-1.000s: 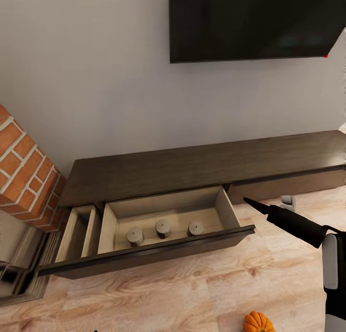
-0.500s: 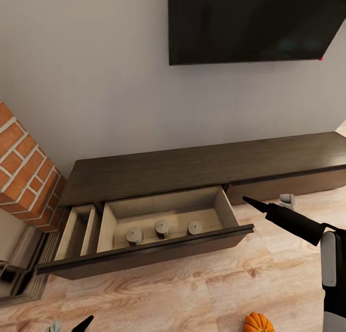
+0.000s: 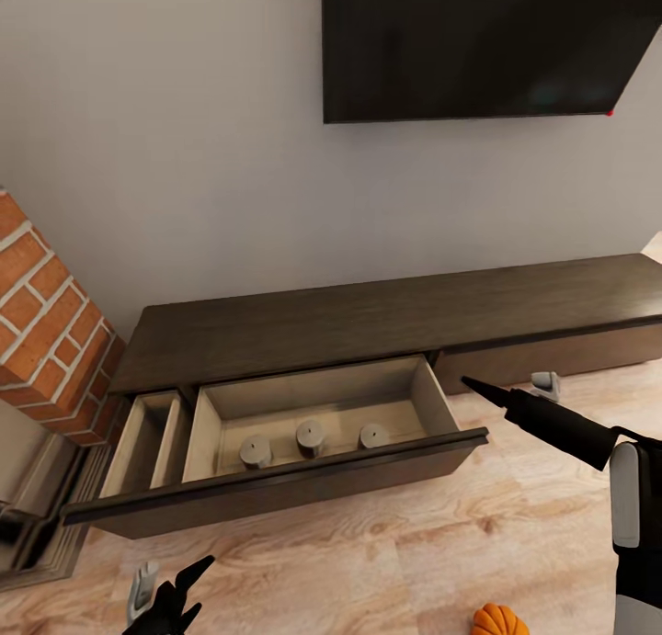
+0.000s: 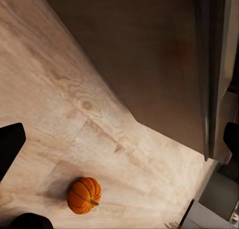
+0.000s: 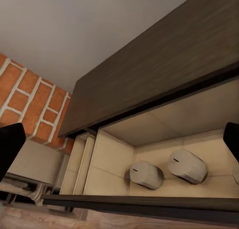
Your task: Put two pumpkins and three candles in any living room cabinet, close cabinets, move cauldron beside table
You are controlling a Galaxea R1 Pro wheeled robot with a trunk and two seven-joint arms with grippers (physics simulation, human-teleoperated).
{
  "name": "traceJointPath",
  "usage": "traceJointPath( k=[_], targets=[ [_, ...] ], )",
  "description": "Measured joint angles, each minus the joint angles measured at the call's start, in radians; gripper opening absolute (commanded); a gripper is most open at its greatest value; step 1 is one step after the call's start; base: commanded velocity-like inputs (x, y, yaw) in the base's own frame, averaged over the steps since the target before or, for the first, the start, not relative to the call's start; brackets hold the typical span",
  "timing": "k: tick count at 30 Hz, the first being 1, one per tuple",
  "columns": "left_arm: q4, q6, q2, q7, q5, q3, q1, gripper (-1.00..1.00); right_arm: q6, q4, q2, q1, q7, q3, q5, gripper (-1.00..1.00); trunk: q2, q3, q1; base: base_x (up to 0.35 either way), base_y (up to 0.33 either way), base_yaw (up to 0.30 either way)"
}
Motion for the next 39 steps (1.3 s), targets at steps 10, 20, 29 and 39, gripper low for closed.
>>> traceJointPath(
  k=[10,20,29,39],
  targets=[
    [0.008,-0.004,-0.001,0.004,-0.002,-0.003,0.000,1.00,0.000,0.000,0.043,0.001,-0.001,0.040,0.001,1.00,-0.070,-0.015,0.038,0.000,0.000,0.000],
    [0.009,-0.004,-0.001,0.004,-0.002,-0.003,0.000,1.00,0.000,0.000,0.048,0.001,0.000,0.041,0.002,1.00,-0.140,-0.029,0.077,0.000,0.000,0.039],
    [0.010,-0.004,-0.001,0.005,-0.002,-0.003,0.000,1.00,0.000,0.000,0.048,0.001,0.005,0.040,0.002,1.00,-0.203,-0.045,0.111,0.000,0.000,0.173],
    [0.011,-0.005,-0.002,0.006,-0.002,-0.004,0.000,1.00,0.000,0.000,0.043,0.000,0.009,0.039,0.001,1.00,-0.273,-0.070,0.150,0.000,0.000,0.082]
  ],
)
